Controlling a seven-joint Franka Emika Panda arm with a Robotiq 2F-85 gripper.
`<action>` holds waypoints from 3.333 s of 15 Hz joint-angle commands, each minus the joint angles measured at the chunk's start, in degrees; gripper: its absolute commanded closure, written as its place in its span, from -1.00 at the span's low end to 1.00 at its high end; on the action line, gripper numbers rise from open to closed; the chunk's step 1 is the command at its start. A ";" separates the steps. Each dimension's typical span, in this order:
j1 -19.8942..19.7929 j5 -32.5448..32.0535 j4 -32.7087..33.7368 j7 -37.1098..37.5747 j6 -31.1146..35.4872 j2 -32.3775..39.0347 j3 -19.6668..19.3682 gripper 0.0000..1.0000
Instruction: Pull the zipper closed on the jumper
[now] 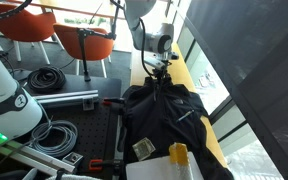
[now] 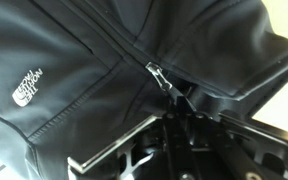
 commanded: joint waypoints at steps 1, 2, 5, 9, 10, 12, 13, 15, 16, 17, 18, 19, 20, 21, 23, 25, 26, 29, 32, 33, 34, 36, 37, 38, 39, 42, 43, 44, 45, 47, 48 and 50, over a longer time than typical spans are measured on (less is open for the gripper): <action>1.42 0.17 5.06 -0.70 -2.22 1.88 0.72 0.96; 1.71 0.17 5.69 -0.76 -2.68 2.14 0.73 0.96; 2.75 0.15 7.98 -0.94 -3.41 3.15 0.75 0.96; 3.76 0.41 11.42 -1.61 -4.91 4.96 0.81 0.96; 3.88 0.39 12.14 -1.82 -5.61 5.36 0.81 0.96; 3.93 0.29 12.40 -2.07 -6.45 5.48 0.70 0.34; 3.93 0.11 11.83 -1.97 -6.34 5.07 0.53 0.32; 3.96 0.04 11.07 -1.92 -5.75 4.11 0.44 0.05; 3.96 -0.05 10.17 -1.83 -5.36 3.22 0.35 -0.11; 3.88 -0.33 8.35 -1.53 -4.60 1.75 0.24 -0.24; 3.80 -0.45 6.95 -1.37 -4.12 0.51 0.12 -0.36; 3.70 -0.53 5.65 -1.28 -3.75 -0.71 0.05 -0.53; 3.52 -0.65 3.58 -1.16 -3.14 -2.54 -0.08 -0.66; 3.46 -0.81 1.73 -0.95 -2.65 -4.15 -0.30 -0.83; 3.44 -1.13 -3.03 -0.30 -1.52 -8.28 -1.18 -1.00; 3.22 -1.70 -7.41 0.78 -1.32 -12.71 -1.90 -1.00; 3.04 -1.83 -9.61 1.16 -1.09 -14.88 -2.15 -1.00; 2.02 -1.60 -15.70 3.49 -2.10 -21.71 -2.64 -1.00; -1.50 0.43 -22.23 5.13 -4.07 -30.02 -1.52 -1.00; -2.86 0.78 -24.37 5.34 -4.92 -32.83 -1.10 -1.00; -4.49 1.06 -26.53 5.32 -5.48 -35.56 -0.60 -1.00; -8.13 1.26 -30.76 4.93 -6.91 -41.28 0.52 -1.00; -10.11 0.80 -32.72 4.67 -7.89 -44.19 1.07 -1.00; -12.25 0.40 -35.12 4.41 -7.87 -47.06 1.64 -1.00; -14.49 0.23 -37.07 3.80 -8.24 -49.91 2.21 -1.00; -20.90 0.71 -43.75 0.71 -7.03 -58.47 3.03 -1.00; -22.95 1.21 -45.85 -0.79 -6.44 -61.35 3.15 -1.00; -24.88 1.65 -47.60 -2.62 -4.99 -63.50 3.13 -1.00; -26.59 2.20 -49.13 -4.29 -3.77 -65.41 3.04 -1.00; -29.20 4.91 -51.83 -8.52 -1.09 -68.56 2.65 -1.00; -30.09 6.44 -53.03 -10.59 -0.04 -69.72 2.51 -1.00; -31.08 10.01 -55.25 -14.70 1.45 -71.25 2.40 -1.00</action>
